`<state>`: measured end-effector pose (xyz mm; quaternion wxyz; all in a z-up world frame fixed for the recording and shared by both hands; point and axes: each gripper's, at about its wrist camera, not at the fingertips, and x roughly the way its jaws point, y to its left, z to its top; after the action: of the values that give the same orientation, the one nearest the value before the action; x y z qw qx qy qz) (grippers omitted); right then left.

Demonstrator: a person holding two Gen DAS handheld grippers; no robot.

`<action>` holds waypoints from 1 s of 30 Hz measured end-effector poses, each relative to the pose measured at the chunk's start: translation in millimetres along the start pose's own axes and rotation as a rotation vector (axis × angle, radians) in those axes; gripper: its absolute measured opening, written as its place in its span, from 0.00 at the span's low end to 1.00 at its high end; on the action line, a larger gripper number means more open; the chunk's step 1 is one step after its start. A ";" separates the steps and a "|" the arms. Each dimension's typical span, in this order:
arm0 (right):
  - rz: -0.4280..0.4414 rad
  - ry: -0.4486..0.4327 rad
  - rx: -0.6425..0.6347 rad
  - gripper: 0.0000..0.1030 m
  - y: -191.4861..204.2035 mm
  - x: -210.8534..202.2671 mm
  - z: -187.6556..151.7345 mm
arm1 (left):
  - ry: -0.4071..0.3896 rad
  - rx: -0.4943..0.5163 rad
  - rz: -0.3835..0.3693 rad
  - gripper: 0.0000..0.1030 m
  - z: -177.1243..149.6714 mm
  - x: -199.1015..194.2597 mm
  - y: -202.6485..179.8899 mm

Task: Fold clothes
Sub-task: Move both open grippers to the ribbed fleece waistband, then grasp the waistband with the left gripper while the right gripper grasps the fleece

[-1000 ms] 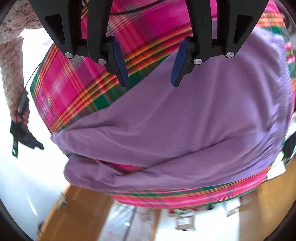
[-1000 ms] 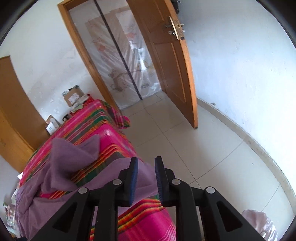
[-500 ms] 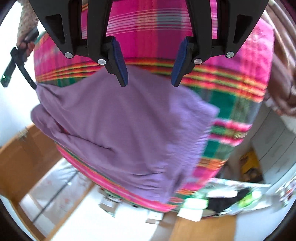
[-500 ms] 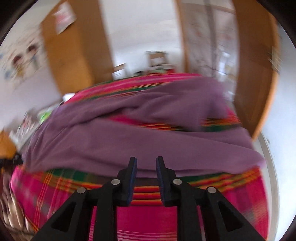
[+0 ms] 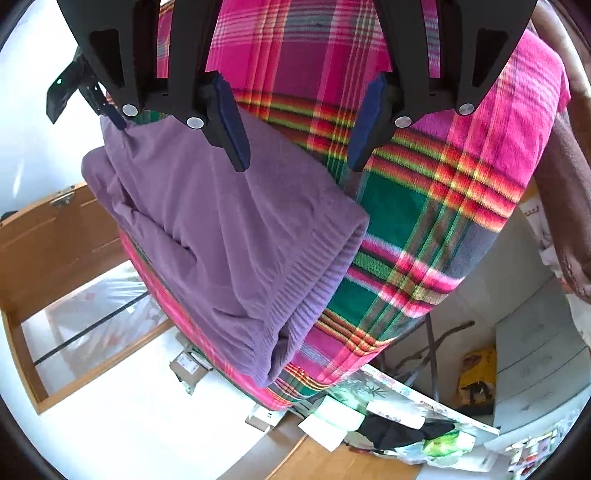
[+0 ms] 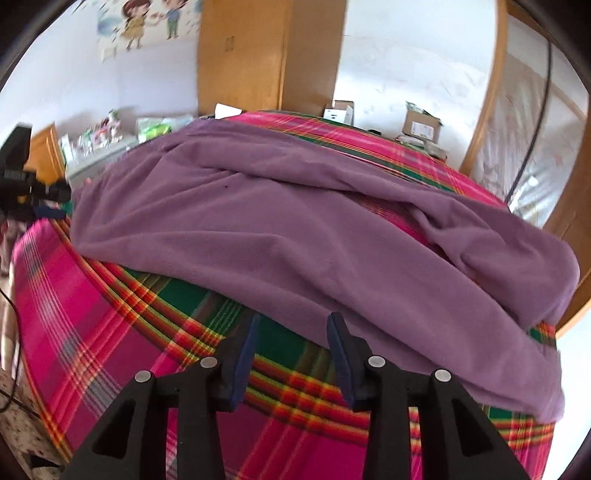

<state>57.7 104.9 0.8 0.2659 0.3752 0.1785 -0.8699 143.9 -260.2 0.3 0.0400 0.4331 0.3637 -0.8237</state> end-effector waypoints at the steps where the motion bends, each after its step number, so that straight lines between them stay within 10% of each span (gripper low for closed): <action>1: -0.008 0.005 -0.018 0.42 3.8 3.3 1.6 | -0.005 -0.006 -0.004 0.57 1.8 1.5 -0.5; 11: -0.007 0.029 -0.030 0.42 12.0 24.4 18.5 | -0.030 -0.050 -0.059 0.58 17.7 14.8 2.2; 17: -0.005 0.034 -0.048 0.10 22.1 23.7 22.0 | -0.035 -0.117 -0.110 0.56 22.3 16.0 10.6; 30: 0.094 0.008 0.021 0.05 22.6 -21.6 27.2 | -0.047 -0.131 -0.158 0.13 19.6 14.8 20.0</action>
<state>68.4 80.2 32.2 0.3017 0.3895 0.1528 -0.8567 128.8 -283.6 -14.9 0.0118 0.3803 0.4487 -0.8086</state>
